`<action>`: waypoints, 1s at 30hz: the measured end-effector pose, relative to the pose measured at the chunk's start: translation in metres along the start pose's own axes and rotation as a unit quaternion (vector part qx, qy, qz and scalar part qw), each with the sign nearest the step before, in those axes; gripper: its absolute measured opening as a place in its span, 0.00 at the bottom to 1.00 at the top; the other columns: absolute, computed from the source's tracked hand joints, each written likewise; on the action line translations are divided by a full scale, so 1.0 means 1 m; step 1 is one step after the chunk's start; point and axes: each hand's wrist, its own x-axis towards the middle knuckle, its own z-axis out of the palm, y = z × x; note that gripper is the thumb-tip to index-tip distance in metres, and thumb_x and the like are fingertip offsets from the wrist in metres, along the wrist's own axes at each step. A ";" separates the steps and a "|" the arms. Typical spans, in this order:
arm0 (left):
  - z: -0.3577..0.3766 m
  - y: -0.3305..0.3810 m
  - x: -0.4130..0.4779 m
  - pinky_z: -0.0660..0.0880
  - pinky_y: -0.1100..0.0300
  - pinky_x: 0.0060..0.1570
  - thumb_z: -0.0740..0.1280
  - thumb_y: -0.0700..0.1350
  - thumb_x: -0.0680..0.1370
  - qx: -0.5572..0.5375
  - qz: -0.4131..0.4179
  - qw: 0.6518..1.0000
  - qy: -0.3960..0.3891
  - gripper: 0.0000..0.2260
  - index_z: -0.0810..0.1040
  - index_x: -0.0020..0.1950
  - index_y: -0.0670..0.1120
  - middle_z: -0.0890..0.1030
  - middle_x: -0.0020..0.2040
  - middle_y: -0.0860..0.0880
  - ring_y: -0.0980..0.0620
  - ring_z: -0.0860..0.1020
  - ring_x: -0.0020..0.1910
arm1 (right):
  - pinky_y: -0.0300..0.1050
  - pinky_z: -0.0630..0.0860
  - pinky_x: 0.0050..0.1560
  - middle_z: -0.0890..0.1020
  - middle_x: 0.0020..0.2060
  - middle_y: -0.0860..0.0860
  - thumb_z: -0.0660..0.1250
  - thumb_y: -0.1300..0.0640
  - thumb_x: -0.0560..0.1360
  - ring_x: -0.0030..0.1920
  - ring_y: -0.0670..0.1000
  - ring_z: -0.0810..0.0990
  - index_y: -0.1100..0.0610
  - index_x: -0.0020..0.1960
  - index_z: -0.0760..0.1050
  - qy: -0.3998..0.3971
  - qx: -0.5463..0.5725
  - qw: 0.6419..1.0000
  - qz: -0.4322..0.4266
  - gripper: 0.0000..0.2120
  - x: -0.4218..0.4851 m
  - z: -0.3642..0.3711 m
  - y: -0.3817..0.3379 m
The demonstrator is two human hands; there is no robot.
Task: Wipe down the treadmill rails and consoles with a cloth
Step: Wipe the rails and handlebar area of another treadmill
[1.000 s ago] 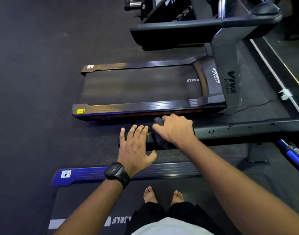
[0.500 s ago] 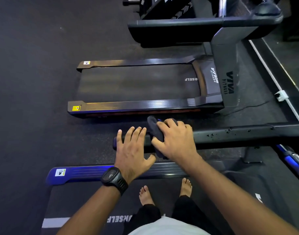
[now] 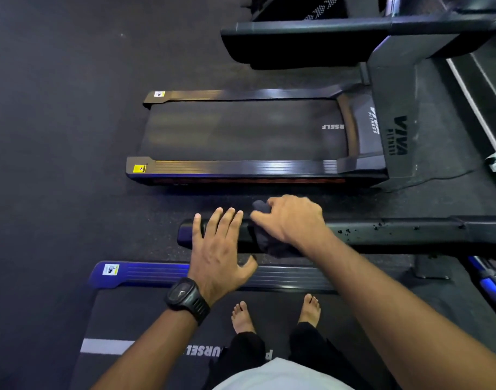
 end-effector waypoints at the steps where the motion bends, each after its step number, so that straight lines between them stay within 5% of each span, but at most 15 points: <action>1: 0.000 0.002 0.000 0.53 0.34 0.75 0.60 0.63 0.68 0.001 -0.002 1.000 -0.004 0.40 0.67 0.76 0.43 0.70 0.75 0.46 0.44 0.64 0.76 | 0.57 0.76 0.58 0.82 0.58 0.53 0.54 0.33 0.74 0.59 0.62 0.79 0.49 0.62 0.79 -0.039 0.010 0.999 0.017 0.29 0.011 -0.005 0.000; 3: 0.001 0.005 0.000 0.53 0.34 0.75 0.60 0.63 0.68 0.001 -0.006 1.000 -0.005 0.40 0.66 0.76 0.44 0.70 0.75 0.46 0.44 0.64 0.76 | 0.57 0.75 0.58 0.82 0.57 0.54 0.53 0.34 0.74 0.58 0.62 0.79 0.50 0.62 0.79 -0.019 0.011 1.000 0.015 0.29 0.012 -0.004 0.002; 5: 0.002 0.006 0.000 0.54 0.33 0.74 0.60 0.63 0.68 -0.002 -0.009 1.000 -0.003 0.40 0.66 0.76 0.44 0.70 0.75 0.45 0.43 0.64 0.76 | 0.56 0.74 0.55 0.81 0.56 0.52 0.52 0.34 0.74 0.55 0.61 0.79 0.49 0.61 0.77 0.108 -0.033 0.993 -0.029 0.27 -0.014 0.015 0.009; 7: 0.002 0.006 0.001 0.54 0.33 0.74 0.60 0.63 0.68 -0.004 -0.011 1.000 -0.001 0.40 0.66 0.76 0.44 0.70 0.75 0.45 0.43 0.64 0.76 | 0.57 0.73 0.55 0.79 0.56 0.50 0.52 0.33 0.73 0.54 0.60 0.78 0.48 0.62 0.75 0.154 -0.082 0.983 -0.056 0.28 -0.041 0.026 0.014; 13: 0.002 0.012 0.003 0.54 0.33 0.74 0.60 0.63 0.69 0.003 -0.017 1.000 -0.009 0.39 0.66 0.76 0.44 0.70 0.74 0.46 0.44 0.65 0.75 | 0.56 0.75 0.59 0.82 0.58 0.54 0.53 0.33 0.74 0.59 0.62 0.79 0.50 0.62 0.79 -0.039 0.023 0.999 0.018 0.30 0.015 -0.011 0.012; 18: 0.003 0.015 0.003 0.53 0.33 0.74 0.60 0.63 0.68 -0.004 -0.021 1.000 0.000 0.39 0.67 0.76 0.44 0.70 0.74 0.46 0.43 0.65 0.75 | 0.59 0.72 0.56 0.79 0.57 0.51 0.51 0.34 0.73 0.54 0.59 0.78 0.49 0.64 0.75 0.175 -0.067 0.980 -0.060 0.29 -0.050 0.028 0.027; 24: 0.002 0.024 0.005 0.54 0.34 0.74 0.61 0.63 0.69 0.003 -0.007 1.000 -0.006 0.39 0.67 0.76 0.44 0.71 0.74 0.46 0.44 0.66 0.75 | 0.58 0.76 0.60 0.82 0.59 0.54 0.53 0.32 0.73 0.60 0.61 0.79 0.50 0.62 0.80 -0.057 0.023 0.998 0.020 0.31 0.015 -0.017 0.026; 30: 0.003 0.026 0.006 0.54 0.34 0.74 0.60 0.63 0.69 0.005 -0.008 1.000 -0.009 0.39 0.66 0.76 0.45 0.71 0.73 0.46 0.44 0.66 0.74 | 0.56 0.73 0.54 0.79 0.55 0.50 0.51 0.32 0.73 0.55 0.59 0.78 0.47 0.61 0.75 0.144 -0.067 0.986 -0.051 0.28 -0.041 0.014 0.039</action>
